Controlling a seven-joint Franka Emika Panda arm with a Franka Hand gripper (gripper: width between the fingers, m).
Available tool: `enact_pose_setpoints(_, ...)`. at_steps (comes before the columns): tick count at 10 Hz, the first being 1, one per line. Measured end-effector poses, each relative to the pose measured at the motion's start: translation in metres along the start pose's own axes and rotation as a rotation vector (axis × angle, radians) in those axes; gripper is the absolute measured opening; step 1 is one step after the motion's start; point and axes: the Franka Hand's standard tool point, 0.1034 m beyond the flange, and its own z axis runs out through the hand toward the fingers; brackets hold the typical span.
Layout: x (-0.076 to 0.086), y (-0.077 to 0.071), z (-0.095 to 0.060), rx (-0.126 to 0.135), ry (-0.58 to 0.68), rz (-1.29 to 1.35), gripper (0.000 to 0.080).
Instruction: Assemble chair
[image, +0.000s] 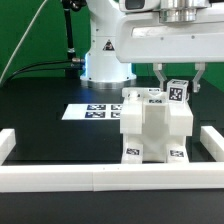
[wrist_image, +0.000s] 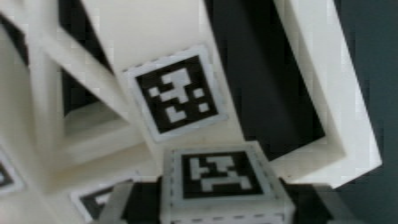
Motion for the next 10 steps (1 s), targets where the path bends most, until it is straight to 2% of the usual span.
enact_pose_setpoints(2,0.0006,-0.0001,-0.0006,0.024,-0.016,0.142,0.0284)
enact_pose_setpoints(4,0.0003,-0.0002,-0.0004,0.024,-0.016,0.104,0.0296)
enact_pose_setpoints(5,-0.0001,-0.0007,-0.0004,0.024,-0.016,0.099,0.0516)
enact_pose_setpoints(6,-0.0003,-0.0021,-0.0013,0.019,-0.018,-0.097,0.0516)
enact_pose_setpoints(7,-0.0014,-0.0018,-0.0007,0.015,-0.024,-0.308,0.0621)
enact_pose_setpoints(8,-0.0062,-0.0003,0.0009,0.004,-0.04,-0.476,0.0641)
enact_pose_setpoints(10,-0.0051,0.003,0.0011,0.005,-0.025,-0.572,0.0648)
